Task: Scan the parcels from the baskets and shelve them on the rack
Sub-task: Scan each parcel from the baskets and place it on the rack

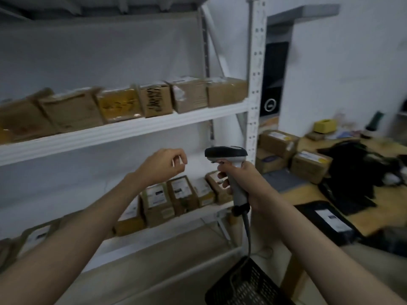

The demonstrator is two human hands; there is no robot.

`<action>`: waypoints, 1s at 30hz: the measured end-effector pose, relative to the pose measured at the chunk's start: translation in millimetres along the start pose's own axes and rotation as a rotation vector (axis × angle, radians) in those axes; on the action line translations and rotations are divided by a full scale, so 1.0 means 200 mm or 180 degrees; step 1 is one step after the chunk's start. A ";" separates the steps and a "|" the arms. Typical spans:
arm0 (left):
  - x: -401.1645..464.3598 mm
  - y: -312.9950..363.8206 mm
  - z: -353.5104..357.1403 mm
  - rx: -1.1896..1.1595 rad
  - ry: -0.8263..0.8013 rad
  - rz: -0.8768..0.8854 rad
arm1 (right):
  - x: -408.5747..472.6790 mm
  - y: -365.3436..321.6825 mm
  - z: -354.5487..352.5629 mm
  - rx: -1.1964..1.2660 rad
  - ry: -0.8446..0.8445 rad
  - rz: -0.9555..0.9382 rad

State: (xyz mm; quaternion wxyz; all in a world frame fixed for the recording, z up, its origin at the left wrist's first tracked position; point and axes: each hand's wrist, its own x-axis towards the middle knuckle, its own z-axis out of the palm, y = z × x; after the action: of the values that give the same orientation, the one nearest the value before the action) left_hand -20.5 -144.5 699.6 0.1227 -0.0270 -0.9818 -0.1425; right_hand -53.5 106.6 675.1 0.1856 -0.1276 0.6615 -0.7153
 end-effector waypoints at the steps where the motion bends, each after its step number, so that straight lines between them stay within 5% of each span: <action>1: 0.04 0.05 0.08 -0.0022 -0.0136 0.0096 | -0.02 0.03 -0.07 0.0001 0.0108 0.0060; 13: 0.27 0.62 1.05 -0.0438 -0.1716 0.0985 | -0.39 0.55 -0.68 0.0310 0.1522 0.0698; 21: -0.07 0.88 1.82 -0.0543 -0.3145 0.1381 | -0.89 1.22 -0.78 0.1057 0.2584 0.1446; 30: -0.59 1.12 2.40 -0.0257 -0.4063 0.1904 | -1.50 1.78 -0.76 0.1824 0.3908 0.1678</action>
State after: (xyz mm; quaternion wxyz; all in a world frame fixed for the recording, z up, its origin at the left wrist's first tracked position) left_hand 2.2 206.1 285.0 -0.4442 -0.3786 -0.8064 -0.0953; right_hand 185.0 353.9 326.1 -0.0268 0.5141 0.4419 -0.7346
